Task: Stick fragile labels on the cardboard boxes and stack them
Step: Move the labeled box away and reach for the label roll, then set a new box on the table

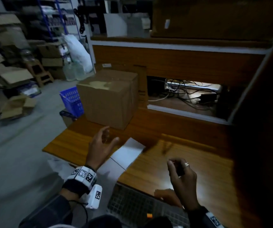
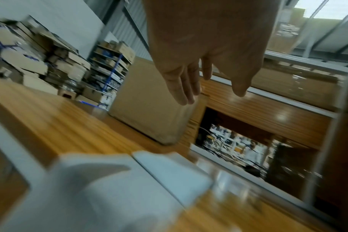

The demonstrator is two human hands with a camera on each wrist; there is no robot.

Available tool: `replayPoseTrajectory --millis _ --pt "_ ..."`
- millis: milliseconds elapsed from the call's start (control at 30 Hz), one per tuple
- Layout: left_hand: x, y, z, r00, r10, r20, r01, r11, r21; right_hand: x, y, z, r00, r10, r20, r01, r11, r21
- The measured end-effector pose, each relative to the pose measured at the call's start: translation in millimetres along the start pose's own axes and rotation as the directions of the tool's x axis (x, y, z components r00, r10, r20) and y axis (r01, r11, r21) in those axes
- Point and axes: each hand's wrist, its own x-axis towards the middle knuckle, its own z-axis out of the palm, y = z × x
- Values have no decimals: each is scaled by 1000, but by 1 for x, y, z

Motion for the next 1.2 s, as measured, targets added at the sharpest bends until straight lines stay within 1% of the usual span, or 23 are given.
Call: replayPoseTrajectory --millis 133,200,300,367,433,500,633,700,767,833,933,1033,1100,1200 --pt "69 -46 -40 997 -17 -81 17 1000 -11 59 -23 72 997 -69 34 69 998 0" --pt "107 -64 -56 992 -52 -118 49 998 -33 89 -35 105 997 -55 61 55 998 4" --pt "161 -74 -74 978 -82 -194 69 995 -72 137 -59 146 994 -43 99 40 998 38" --pt "192 -73 -82 968 -109 -228 80 988 -129 167 -76 169 992 -39 121 28 996 86" --pt "221 -74 -88 960 -169 -225 135 978 -159 192 -89 188 987 -2 162 -20 991 130" --pt "242 -73 -91 955 -227 -189 193 964 -183 212 -93 205 980 41 196 -77 981 176" --pt "266 -71 -89 957 -260 -126 232 952 -197 236 -94 227 950 119 287 -203 938 283" --pt "270 -73 -85 964 -243 -106 216 952 -215 242 -94 232 929 168 329 -277 906 320" --pt "270 -74 -82 963 -244 -116 216 953 -210 246 -89 234 911 188 367 -314 893 323" --pt "264 -69 -80 957 -257 -134 224 950 -216 248 -88 233 905 192 379 -319 897 307" --pt "254 -53 -78 958 -248 -147 212 952 -223 248 -89 221 920 200 336 -302 910 285" --pt "239 -31 -77 969 -191 -156 158 966 -202 247 -90 195 932 200 302 -291 911 293" --pt "226 -10 -73 979 -127 -160 97 978 -184 244 -89 168 946 167 278 -250 922 295" --pt "202 24 -60 994 -48 -102 23 973 -230 236 -89 116 971 112 209 -173 938 301"
